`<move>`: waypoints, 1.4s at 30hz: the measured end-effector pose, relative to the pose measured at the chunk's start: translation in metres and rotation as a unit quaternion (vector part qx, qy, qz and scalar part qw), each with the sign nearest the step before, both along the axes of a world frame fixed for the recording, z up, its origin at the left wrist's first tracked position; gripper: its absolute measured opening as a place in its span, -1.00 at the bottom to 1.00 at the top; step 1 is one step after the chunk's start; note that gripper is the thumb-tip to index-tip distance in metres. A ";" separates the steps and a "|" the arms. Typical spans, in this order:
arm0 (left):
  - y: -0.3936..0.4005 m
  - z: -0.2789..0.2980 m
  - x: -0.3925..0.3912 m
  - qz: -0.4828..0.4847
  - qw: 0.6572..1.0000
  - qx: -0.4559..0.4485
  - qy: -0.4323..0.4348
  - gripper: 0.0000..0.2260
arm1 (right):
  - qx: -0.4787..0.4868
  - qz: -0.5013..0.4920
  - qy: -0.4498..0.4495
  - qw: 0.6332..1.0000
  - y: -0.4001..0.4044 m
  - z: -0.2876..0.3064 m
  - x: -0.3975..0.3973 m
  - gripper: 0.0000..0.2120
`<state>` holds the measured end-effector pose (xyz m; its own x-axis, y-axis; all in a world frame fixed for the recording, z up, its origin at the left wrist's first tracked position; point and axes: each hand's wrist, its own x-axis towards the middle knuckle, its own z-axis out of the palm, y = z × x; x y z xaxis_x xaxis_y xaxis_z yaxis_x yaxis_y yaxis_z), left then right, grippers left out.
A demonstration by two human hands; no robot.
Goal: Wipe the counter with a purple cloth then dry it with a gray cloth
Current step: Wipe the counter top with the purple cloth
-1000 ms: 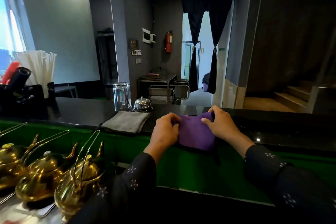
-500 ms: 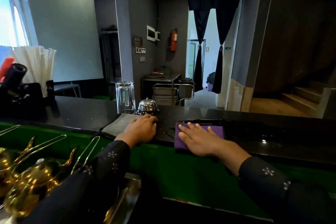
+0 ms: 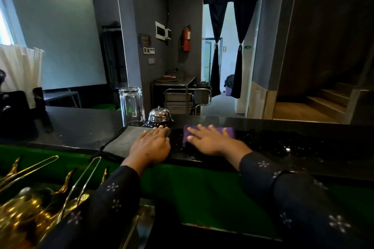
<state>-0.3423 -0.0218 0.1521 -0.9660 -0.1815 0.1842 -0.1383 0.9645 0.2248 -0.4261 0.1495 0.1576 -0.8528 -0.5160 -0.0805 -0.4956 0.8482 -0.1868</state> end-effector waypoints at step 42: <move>-0.009 0.001 -0.025 -0.029 0.997 -0.009 -0.065 -0.52 | 0.013 -0.063 -0.022 0.998 -0.005 0.000 -0.131 -0.32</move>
